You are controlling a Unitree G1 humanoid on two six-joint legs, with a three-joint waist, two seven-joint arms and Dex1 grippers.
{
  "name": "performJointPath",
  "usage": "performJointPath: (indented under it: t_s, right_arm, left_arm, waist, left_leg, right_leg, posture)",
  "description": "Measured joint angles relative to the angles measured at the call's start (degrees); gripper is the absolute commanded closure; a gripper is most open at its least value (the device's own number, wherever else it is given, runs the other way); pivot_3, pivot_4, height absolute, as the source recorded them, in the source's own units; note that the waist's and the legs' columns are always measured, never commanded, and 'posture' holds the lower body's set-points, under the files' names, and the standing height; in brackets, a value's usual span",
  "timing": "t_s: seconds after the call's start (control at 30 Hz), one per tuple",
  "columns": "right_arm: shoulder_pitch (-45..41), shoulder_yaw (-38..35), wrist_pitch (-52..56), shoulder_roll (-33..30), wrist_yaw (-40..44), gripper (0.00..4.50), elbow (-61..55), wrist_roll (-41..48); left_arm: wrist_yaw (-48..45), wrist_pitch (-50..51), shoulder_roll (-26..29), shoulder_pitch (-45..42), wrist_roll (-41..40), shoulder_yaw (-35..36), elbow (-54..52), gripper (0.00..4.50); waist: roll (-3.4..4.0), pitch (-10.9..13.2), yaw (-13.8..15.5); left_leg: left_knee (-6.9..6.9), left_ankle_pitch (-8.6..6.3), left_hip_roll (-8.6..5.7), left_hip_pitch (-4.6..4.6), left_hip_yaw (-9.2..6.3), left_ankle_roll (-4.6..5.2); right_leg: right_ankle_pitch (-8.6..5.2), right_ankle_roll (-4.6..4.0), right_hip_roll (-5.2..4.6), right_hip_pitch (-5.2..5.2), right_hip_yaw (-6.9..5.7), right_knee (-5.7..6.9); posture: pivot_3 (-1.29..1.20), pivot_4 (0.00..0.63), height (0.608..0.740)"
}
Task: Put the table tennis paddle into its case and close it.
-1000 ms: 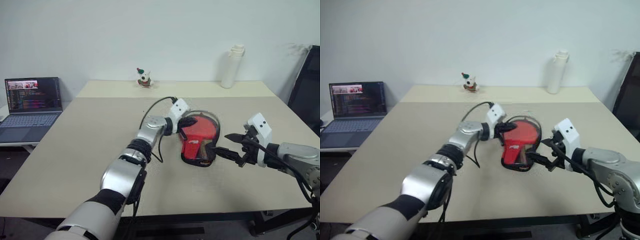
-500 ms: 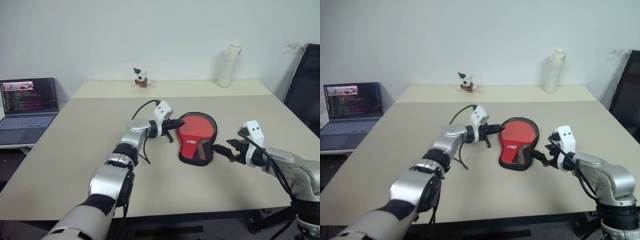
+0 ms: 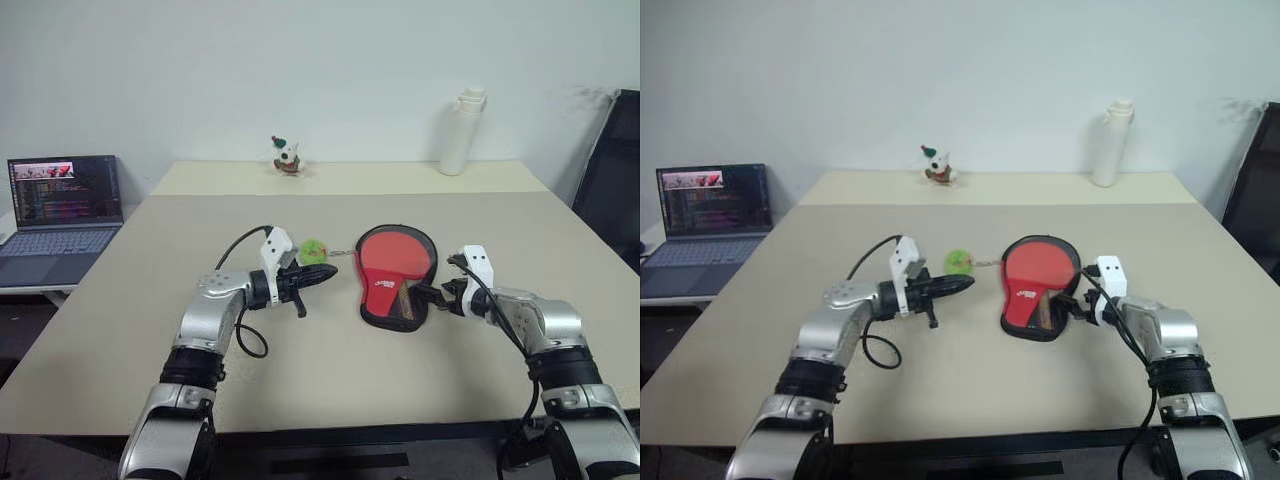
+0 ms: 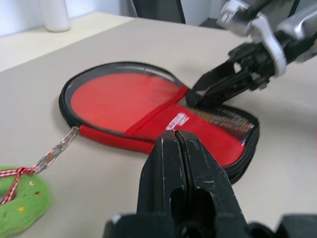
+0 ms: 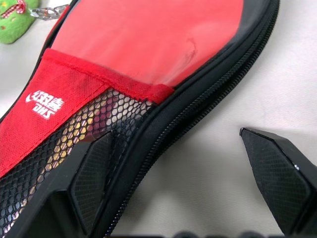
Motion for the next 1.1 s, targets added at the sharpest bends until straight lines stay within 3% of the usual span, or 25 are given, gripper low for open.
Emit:
performJointPath:
  t_s: [0.23,0.27,0.33,0.6,0.77,1.1]
  right_arm:
    - [-3.2,3.4,-4.1,2.1,3.2,0.00,6.0,-5.0]
    - [-3.6,3.8,-4.5,2.5,3.7,0.18,6.7,-5.7]
    - [-4.8,4.3,-5.1,3.4,4.4,0.61,8.3,-6.7]
    - [-8.6,5.1,-6.1,7.0,8.0,3.24,14.2,-8.6]
    - [-10.1,4.0,-5.6,8.9,8.3,4.48,16.7,-8.8]
    - [-6.2,4.2,9.5,11.8,13.2,4.48,2.7,-2.9]
  left_arm:
    - [1.9,1.5,0.3,1.0,-0.8,-0.4,-2.0,4.45]
    - [2.0,1.5,0.3,1.0,-0.8,-0.4,-2.0,4.48]
    - [2.3,1.4,0.5,1.0,-0.8,-0.4,-2.0,4.50]
    - [2.6,1.3,1.5,2.0,-0.8,-0.6,-2.0,4.50]
    - [1.7,1.5,3.2,3.0,-1.0,-0.6,-2.8,4.50]
    - [-8.1,9.3,13.1,13.4,-7.3,-0.8,-14.3,4.50]
  waist:
    - [0.00,0.0,-0.8]
    - [-0.01,0.0,-1.0]
    - [-0.01,0.0,-1.5]
    - [-0.02,0.0,-2.1]
    - [-0.04,-0.1,-2.5]
    - [-0.02,0.0,-3.1]
  left_leg:
    - [-0.23,0.00,0.08,1.01,0.06,0.00]
    - [-0.23,0.00,0.09,1.02,0.06,0.00]
    - [-0.22,0.00,0.10,1.04,0.08,0.00]
    - [-0.26,0.00,0.15,1.14,0.13,0.00]
    - [-0.26,0.00,0.17,1.25,0.21,-0.01]
    - [-0.47,-0.01,0.25,0.63,0.00,-0.01]
  right_leg:
    - [-0.16,0.18,0.10,0.91,0.10,-0.09]
    - [-0.16,0.18,0.10,0.92,0.11,-0.08]
    - [-0.13,0.14,0.10,0.92,0.16,-0.07]
    - [-0.03,-0.03,0.13,0.93,0.21,-0.01]
    - [-0.03,-0.04,0.13,0.96,0.29,0.02]
    - [-0.08,-0.17,0.13,0.36,0.15,0.02]
  posture:
    - [0.00,0.150,0.740]
    - [0.00,0.150,0.740]
    - [0.00,0.150,0.740]
    - [0.00,0.150,0.740]
    - [0.00,0.150,0.740]
    - [0.00,0.150,0.740]
